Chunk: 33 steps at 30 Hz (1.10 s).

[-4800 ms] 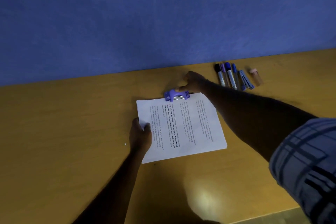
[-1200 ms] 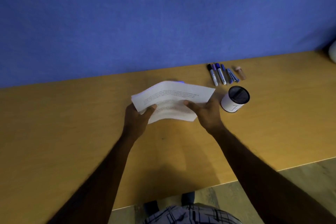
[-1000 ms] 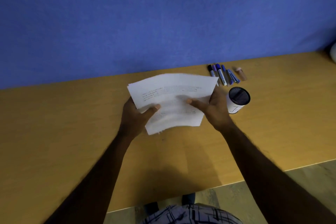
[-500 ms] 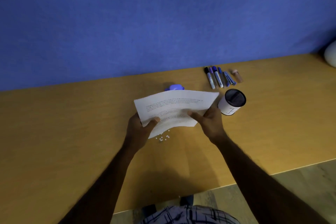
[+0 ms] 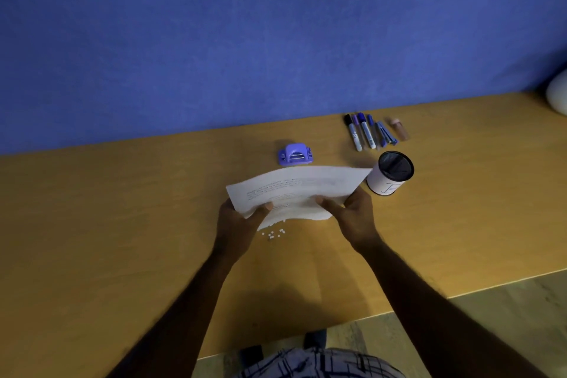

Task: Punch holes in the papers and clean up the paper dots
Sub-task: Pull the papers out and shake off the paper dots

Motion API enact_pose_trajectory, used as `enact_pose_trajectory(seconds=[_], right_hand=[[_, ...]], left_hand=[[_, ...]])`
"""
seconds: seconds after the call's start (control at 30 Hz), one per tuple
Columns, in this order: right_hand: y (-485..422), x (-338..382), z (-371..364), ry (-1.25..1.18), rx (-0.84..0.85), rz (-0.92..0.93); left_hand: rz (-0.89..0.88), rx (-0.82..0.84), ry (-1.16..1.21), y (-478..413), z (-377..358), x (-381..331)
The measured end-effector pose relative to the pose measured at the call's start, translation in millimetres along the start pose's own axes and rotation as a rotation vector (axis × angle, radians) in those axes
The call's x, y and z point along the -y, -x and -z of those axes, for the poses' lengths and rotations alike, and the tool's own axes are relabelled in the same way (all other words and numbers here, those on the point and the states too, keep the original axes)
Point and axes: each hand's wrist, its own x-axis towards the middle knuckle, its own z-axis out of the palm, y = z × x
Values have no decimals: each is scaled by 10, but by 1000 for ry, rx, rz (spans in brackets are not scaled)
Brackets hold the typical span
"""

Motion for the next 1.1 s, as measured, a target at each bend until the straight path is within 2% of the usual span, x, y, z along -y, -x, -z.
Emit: enact_pose_trajectory(seconds=[0.27,0.4,0.53,0.67,0.83,0.97,1.03,1.1], right_hand=[[0,0,78,23,81,29],[-83,240,96,161,104,122],[-265,591,187,466,197,309],[-374,826,127,696,303,441],[-412,1000,81,851,355,533],[-404,1074,-5,997,413,569],[-398,1084,-84,1028,444,577],[-406,1070,-96,1035,433,582]], left_hand=[[-26,36,87,-47,51,-115],[-66,87,126,-92,137,-200],[-96,23,103,-198,517,-238],[-142,67,-51,-323,933,-287],[-300,-42,-314,-389,1113,-477],[-378,175,-506,-310,938,-652],[-354,246,-455,-258,746,-667],[-256,217,-318,-207,617,-614]])
